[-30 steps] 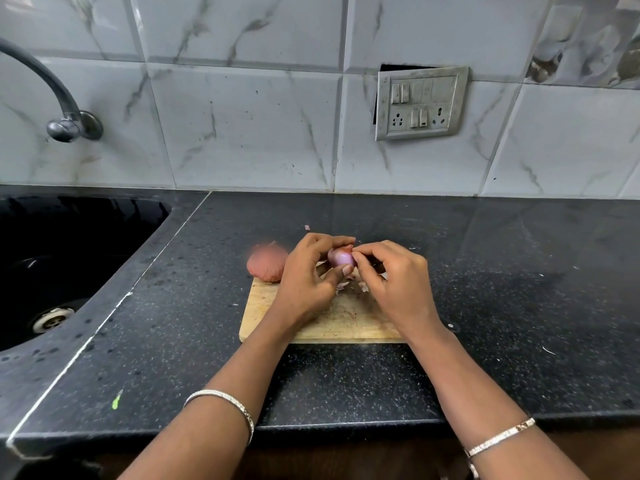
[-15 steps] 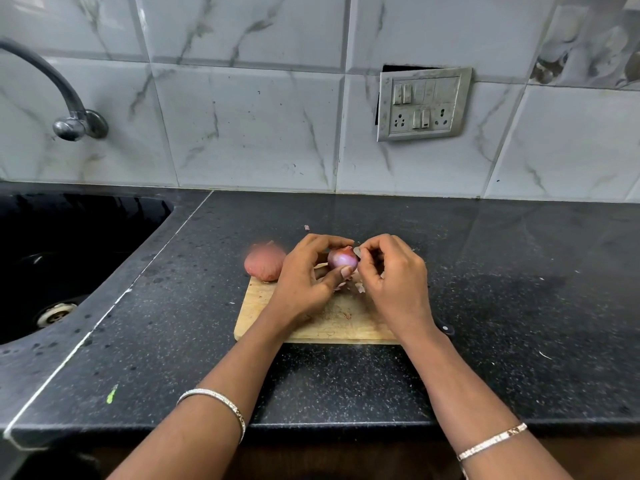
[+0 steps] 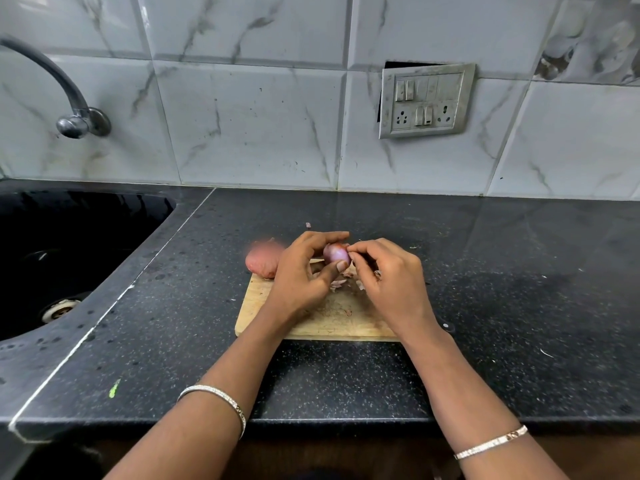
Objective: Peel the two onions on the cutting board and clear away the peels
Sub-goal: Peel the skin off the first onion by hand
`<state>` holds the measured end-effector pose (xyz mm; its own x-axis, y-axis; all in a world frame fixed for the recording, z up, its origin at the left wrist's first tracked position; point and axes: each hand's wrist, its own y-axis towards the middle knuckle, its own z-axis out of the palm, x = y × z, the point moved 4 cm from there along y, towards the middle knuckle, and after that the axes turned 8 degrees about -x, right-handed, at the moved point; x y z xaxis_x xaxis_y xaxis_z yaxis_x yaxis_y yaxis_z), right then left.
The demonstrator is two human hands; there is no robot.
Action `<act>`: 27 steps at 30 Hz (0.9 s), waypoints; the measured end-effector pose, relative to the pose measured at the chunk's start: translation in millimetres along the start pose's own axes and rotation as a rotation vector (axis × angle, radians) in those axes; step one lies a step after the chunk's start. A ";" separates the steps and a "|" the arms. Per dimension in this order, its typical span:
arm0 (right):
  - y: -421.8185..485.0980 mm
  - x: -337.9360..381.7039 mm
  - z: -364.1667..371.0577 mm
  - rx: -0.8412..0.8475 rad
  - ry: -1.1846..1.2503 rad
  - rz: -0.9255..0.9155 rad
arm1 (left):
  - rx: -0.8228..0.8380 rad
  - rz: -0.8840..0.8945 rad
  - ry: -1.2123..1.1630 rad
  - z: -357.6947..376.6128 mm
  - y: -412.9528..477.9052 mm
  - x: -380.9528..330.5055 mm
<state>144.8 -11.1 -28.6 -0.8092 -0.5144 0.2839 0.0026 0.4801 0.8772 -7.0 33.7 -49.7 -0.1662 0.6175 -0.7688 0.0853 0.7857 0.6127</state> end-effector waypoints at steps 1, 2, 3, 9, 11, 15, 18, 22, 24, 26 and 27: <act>-0.2 -0.3 0.7 0.002 -0.007 -0.003 | -0.003 -0.008 -0.013 -0.1 -0.1 0.7; -0.5 -0.5 1.6 0.004 -0.015 -0.009 | -0.004 -0.011 -0.025 0.0 -0.4 0.9; -0.7 -0.1 2.3 0.004 -0.031 -0.022 | -0.004 -0.008 -0.031 0.0 -0.8 0.7; -0.7 9.0 5.1 -0.009 -0.158 -0.117 | 0.001 0.015 0.015 -1.5 -0.9 1.9; -0.9 7.9 7.0 -0.016 -0.172 -0.095 | 0.001 0.019 0.022 -1.4 -1.3 0.7; -1.8 4.4 9.7 -0.032 -0.167 -0.033 | 0.012 0.017 0.022 -0.3 -1.9 -0.5; -1.2 1.7 9.5 -0.023 -0.183 0.013 | 0.023 -0.018 0.002 1.1 -1.4 0.4; -1.8 -4.2 5.6 -0.035 -0.159 0.094 | 0.020 -0.062 -0.064 -0.7 -1.0 1.0; -2.7 -6.7 3.3 -0.024 -0.114 0.131 | 0.025 -0.073 -0.081 -1.4 -1.0 -0.1; -3.1 -5.9 1.8 -0.014 -0.074 0.134 | 0.021 -0.089 -0.107 -2.3 -0.5 -1.2; -3.0 -4.9 1.5 -0.006 -0.058 0.131 | 0.017 -0.100 -0.132 -2.7 -0.4 -1.4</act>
<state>147.9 -9.0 -33.2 -0.8341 -0.4058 0.3735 0.1136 0.5362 0.8364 -9.5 32.5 -48.4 -0.0444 0.5345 -0.8440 0.0920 0.8434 0.5293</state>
